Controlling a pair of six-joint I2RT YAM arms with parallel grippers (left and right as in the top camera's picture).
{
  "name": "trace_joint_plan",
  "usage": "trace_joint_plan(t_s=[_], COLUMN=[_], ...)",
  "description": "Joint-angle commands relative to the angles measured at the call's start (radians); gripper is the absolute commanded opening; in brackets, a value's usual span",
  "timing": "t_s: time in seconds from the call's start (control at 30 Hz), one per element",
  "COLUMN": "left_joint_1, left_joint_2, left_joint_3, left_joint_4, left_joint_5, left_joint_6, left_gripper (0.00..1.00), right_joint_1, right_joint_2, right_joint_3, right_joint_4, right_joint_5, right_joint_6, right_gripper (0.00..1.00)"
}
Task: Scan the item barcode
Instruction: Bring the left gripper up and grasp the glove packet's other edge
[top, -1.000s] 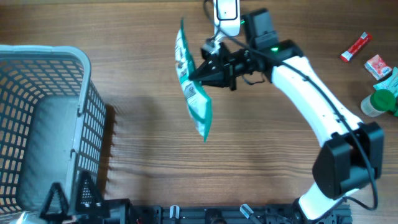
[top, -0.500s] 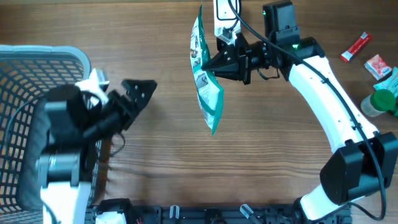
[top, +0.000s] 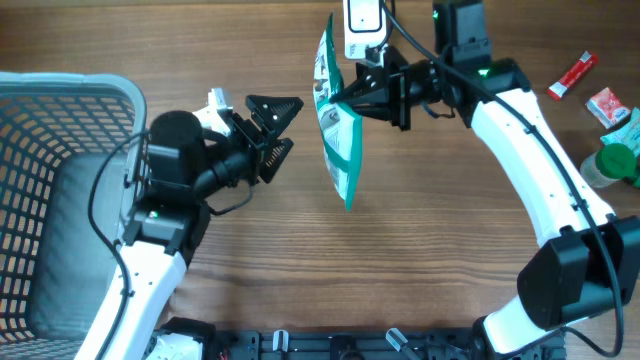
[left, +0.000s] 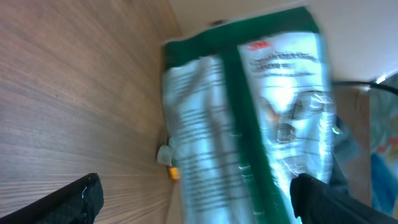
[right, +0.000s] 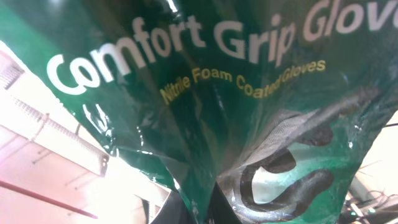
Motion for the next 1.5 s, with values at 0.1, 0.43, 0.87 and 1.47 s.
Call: trace_joint_plan(t_s=[0.1,0.43,0.87,1.47], left_joint_1=[-0.055,-0.18,-0.26,-0.274], left_joint_2=[0.006,0.036,0.407,0.576], left_joint_3=[-0.058,-0.058,-0.058,-0.057], left_joint_4=[0.15,0.512,1.221,1.643], left_joint_5=[-0.125,-0.386,-0.441,-0.508], left_joint_6=[-0.293,-0.55,-0.681,-0.69], left_gripper=[1.0,1.0,1.0,0.88], right_joint_1=[-0.023,-0.016,-0.017,-0.017], right_joint_2=[-0.084,-0.096,-0.099,-0.099], right_joint_3=[0.09,0.089,0.089,0.089], right_joint_4=[0.643,0.863,0.875,0.933], right_joint_5=[-0.027,-0.05,-0.05,-0.05], right_joint_6=[0.554,0.719,0.719,0.718], right_gripper=[0.04,0.04,0.04,0.04])
